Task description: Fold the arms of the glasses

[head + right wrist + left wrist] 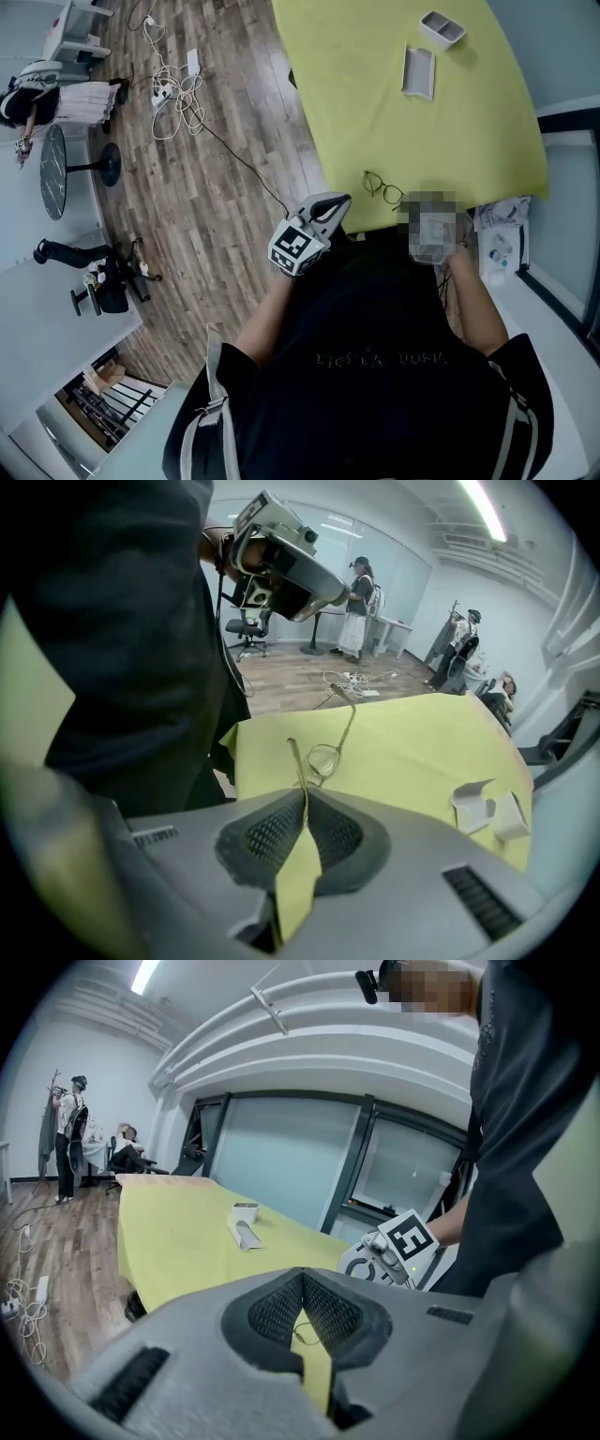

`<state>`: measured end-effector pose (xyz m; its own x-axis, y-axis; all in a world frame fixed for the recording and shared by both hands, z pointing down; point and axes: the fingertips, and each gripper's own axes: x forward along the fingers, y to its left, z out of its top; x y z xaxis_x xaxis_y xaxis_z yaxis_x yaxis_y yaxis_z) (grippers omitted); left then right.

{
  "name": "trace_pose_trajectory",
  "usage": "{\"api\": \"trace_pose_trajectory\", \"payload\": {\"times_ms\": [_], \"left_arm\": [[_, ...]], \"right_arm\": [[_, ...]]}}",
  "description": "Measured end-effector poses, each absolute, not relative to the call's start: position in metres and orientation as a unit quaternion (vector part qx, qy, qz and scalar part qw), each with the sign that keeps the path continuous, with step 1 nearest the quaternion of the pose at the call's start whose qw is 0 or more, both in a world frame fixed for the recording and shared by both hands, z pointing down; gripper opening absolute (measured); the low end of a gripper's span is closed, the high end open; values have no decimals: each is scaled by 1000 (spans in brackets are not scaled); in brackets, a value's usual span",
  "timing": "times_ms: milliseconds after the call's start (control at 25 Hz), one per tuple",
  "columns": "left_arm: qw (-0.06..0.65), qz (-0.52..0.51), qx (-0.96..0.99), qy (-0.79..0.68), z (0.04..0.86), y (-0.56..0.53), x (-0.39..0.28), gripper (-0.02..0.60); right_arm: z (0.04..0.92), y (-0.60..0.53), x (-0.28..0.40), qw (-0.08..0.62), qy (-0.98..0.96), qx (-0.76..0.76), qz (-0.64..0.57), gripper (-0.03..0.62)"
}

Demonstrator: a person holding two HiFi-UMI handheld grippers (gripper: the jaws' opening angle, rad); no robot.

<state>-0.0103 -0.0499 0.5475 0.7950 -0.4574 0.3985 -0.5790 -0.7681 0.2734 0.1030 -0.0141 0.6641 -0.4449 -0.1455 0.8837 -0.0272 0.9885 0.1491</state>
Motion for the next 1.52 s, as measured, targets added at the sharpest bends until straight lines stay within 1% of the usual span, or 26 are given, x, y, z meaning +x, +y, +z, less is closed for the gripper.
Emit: {"api": "trace_pose_trajectory", "payload": {"times_ms": [400,1040,1280,1520], "left_arm": [[202,157,919,-299,549,-38,-31,17],[209,153,910,-325,549,-31,-51,17],[219,160,904,-329,555,-26,-55,17],[217,163,903,-333,551,-21,-59,17]], "right_arm": [[670,-31,75,511,-857,39,-59,34],[699,-39,39,513,-856,18,-65,34],[718,-38,36,534,-843,10,-68,34],[730,-35,28,534,-843,3,-63,34]]}}
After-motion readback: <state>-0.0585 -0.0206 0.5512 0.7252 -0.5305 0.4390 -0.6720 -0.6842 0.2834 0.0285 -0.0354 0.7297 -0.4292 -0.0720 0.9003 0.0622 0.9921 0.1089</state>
